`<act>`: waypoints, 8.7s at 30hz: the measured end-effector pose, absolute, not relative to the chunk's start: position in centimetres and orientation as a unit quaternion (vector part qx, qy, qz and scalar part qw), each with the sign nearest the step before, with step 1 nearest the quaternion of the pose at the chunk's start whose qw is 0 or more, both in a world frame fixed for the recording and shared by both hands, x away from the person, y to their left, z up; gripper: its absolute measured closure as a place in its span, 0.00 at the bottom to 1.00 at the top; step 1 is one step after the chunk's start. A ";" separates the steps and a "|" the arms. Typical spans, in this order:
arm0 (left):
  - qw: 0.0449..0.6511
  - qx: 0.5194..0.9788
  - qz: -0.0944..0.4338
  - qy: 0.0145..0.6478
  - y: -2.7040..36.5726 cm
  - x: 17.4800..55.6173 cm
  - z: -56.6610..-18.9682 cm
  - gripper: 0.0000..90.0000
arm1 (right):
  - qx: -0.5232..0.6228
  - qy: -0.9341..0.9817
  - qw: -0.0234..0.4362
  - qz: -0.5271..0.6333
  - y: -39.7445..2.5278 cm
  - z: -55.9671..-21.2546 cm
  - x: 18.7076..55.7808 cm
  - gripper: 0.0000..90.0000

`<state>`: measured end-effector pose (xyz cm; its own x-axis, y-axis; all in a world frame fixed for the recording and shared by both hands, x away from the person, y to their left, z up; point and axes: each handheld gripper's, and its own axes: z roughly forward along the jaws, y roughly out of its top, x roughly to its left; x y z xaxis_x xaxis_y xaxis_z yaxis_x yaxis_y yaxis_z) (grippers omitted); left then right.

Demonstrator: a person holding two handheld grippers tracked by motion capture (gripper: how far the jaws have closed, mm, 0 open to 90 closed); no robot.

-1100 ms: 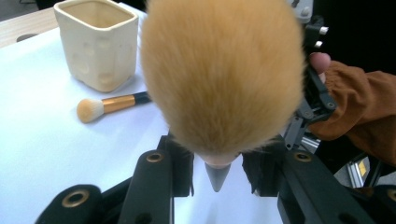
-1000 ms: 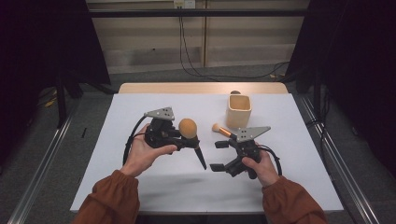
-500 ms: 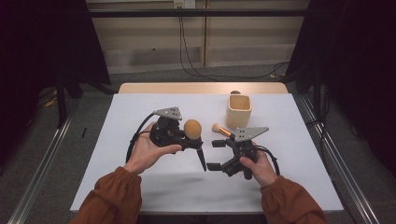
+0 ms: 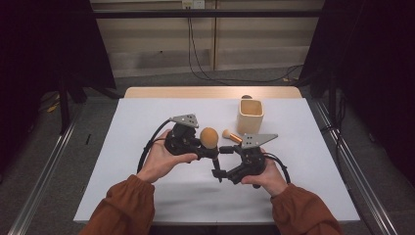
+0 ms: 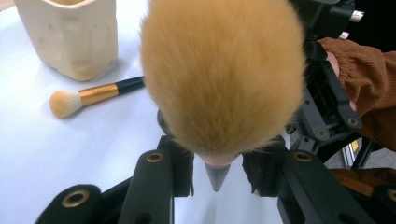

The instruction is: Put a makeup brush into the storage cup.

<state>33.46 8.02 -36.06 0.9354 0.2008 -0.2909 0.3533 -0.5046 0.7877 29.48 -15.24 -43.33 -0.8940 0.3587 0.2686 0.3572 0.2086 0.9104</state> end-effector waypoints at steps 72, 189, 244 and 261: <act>0.517 0.829 -0.020 0.213 10.4 33.0 -38.5 0.16 | 0.243 0.768 0.027 0.592 -16.9 -43.1 29.9 0.83; 0.565 0.725 0.181 0.350 24.7 26.0 -43.6 0.03 | 0.367 0.680 0.222 0.595 -24.7 -33.8 39.8 0.83; 0.560 0.728 0.193 0.344 25.0 26.0 -43.5 0.04 | 0.408 0.679 0.231 0.564 -25.3 -40.7 41.9 0.83; 0.556 0.732 0.193 0.343 25.0 26.0 -43.6 0.04 | 0.417 0.680 0.225 0.559 -25.5 -42.3 41.7 0.83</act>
<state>25.99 24.95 -43.57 0.6894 0.7177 -0.0985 0.2877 -0.1464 0.9465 41.73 -25.45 -42.28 -0.5502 0.8194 0.1609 0.3164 0.0262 0.9483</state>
